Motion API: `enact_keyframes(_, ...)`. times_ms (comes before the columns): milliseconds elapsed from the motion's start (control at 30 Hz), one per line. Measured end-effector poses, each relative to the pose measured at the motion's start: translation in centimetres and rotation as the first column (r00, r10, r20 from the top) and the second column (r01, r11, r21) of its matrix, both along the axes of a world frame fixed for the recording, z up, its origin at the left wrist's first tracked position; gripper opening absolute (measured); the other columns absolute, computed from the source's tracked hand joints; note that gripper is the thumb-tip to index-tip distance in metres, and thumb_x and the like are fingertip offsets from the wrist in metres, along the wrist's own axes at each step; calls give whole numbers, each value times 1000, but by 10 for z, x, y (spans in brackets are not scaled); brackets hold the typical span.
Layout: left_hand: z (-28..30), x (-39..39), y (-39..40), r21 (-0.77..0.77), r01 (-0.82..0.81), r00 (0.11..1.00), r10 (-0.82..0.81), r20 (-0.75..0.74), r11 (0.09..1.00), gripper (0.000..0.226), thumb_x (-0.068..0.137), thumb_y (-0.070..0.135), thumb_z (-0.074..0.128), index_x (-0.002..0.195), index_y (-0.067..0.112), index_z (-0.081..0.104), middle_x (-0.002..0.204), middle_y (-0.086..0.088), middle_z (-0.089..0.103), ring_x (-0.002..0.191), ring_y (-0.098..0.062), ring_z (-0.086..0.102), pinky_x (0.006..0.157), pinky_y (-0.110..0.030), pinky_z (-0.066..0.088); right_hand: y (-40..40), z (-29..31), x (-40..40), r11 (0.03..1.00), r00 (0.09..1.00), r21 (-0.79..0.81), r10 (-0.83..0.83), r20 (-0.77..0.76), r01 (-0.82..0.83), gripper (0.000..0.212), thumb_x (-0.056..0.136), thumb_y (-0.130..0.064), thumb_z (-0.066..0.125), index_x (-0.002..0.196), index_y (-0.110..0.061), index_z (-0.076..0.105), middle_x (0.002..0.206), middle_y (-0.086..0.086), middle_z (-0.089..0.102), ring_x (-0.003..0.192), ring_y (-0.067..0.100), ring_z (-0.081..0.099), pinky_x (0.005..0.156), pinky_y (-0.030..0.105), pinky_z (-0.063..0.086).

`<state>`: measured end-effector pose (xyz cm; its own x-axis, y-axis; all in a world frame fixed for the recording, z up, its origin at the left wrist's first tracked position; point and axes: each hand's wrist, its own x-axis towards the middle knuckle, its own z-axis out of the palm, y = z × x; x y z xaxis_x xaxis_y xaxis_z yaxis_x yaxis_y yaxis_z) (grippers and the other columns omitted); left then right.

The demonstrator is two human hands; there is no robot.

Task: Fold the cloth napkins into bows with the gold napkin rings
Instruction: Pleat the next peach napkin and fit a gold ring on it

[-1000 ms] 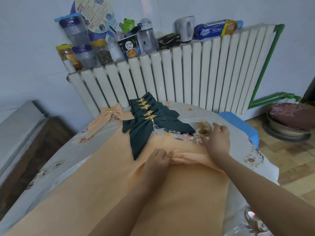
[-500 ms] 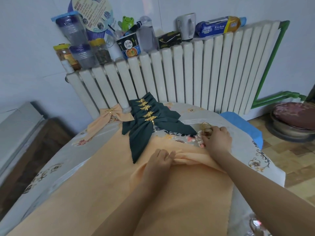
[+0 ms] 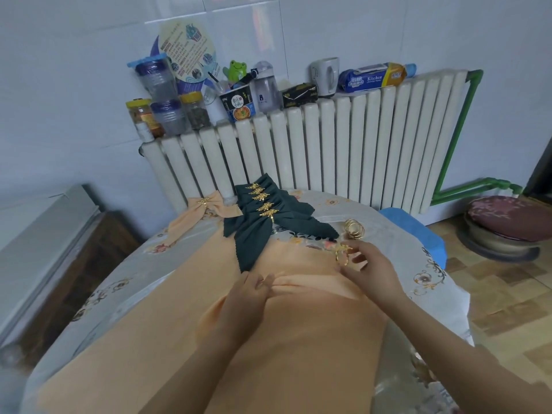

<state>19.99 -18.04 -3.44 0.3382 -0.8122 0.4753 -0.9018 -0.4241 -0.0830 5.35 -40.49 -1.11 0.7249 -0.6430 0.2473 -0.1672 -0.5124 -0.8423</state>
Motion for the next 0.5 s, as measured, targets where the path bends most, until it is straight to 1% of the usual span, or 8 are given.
enact_keyframes(67, 1, 1, 13, -1, -31, 999, 31, -13, 1000, 34, 71, -1, 70, 105, 2, 69, 75, -9, 61, 67, -24, 58, 50, -28, 48, 9, 4, -10, 999, 999, 32, 43, -1, -43, 42, 75, -17, 78, 107, -34, 57, 102, -13, 57, 83, 0, 54, 65, 8, 41)
enact_keyframes(100, 2, 0, 22, 8, -50, 999, 50, -12, 999, 33, 72, 0, 69, 105, 3, 69, 76, -10, 62, 69, -24, 58, 51, -29, 49, 15, 6, -17, 998, 998, 37, 55, -1, -55, 42, 74, -17, 78, 107, -34, 57, 102, -14, 57, 84, -1, 54, 65, 8, 41)
enact_keyframes(200, 5, -6, 47, 18, -113, 993, 114, -26, 993, 29, 81, 12, 52, 103, 5, 70, 77, -6, 61, 70, -22, 58, 54, -26, 48, 30, 11, -38, 996, 998, 53, 67, -9, -66, 41, 74, -17, 78, 105, -34, 58, 101, -18, 56, 84, -1, 55, 65, 10, 41)
enact_keyframes(267, 6, -8, 60, -3, -144, 988, 144, -51, 990, 28, 82, 15, 52, 102, 6, 70, 76, -3, 59, 70, -20, 57, 54, -25, 48, 37, 12, -50, 993, 996, 78, 87, -11, -86, 40, 75, -16, 77, 107, -32, 59, 101, -18, 58, 84, -1, 56, 65, 10, 42)
enact_keyframes(300, 8, -11, 67, 0, -159, 986, 159, -46, 987, 30, 82, 17, 51, 104, 7, 70, 77, -3, 59, 71, -20, 56, 54, -24, 48, 41, 13, -55, 991, 995, 91, 100, -12, -99, 40, 75, -15, 77, 106, -32, 60, 99, -18, 59, 82, -2, 57, 65, 8, 42)
enact_keyframes(367, 15, -21, 80, 8, -177, 983, 177, -43, 984, 39, 84, 21, 41, 108, 9, 70, 79, -3, 60, 74, -18, 52, 55, -23, 47, 52, 17, -64, 984, 990, 116, 138, -20, -134, 38, 73, -16, 79, 102, -33, 60, 97, -15, 61, 76, -4, 58, 64, 7, 43)
enact_keyframes(434, 18, -28, 85, 6, -178, 983, 178, -46, 984, 44, 84, 23, 36, 108, 9, 70, 78, -2, 59, 74, -17, 49, 55, -21, 46, 58, 17, -66, 979, 985, 125, 167, -36, -162, 39, 71, -18, 81, 100, -33, 61, 95, -12, 63, 73, -5, 59, 65, 8, 44)
enact_keyframes(501, 23, -37, 91, -4, -170, 984, 170, -45, 985, 44, 85, 23, 36, 109, 10, 70, 79, -1, 59, 74, -17, 50, 56, -21, 46, 68, 20, -66, 976, 981, 113, 191, -44, -185, 39, 70, -19, 82, 100, -31, 61, 93, -11, 64, 72, -3, 60, 65, 9, 45)
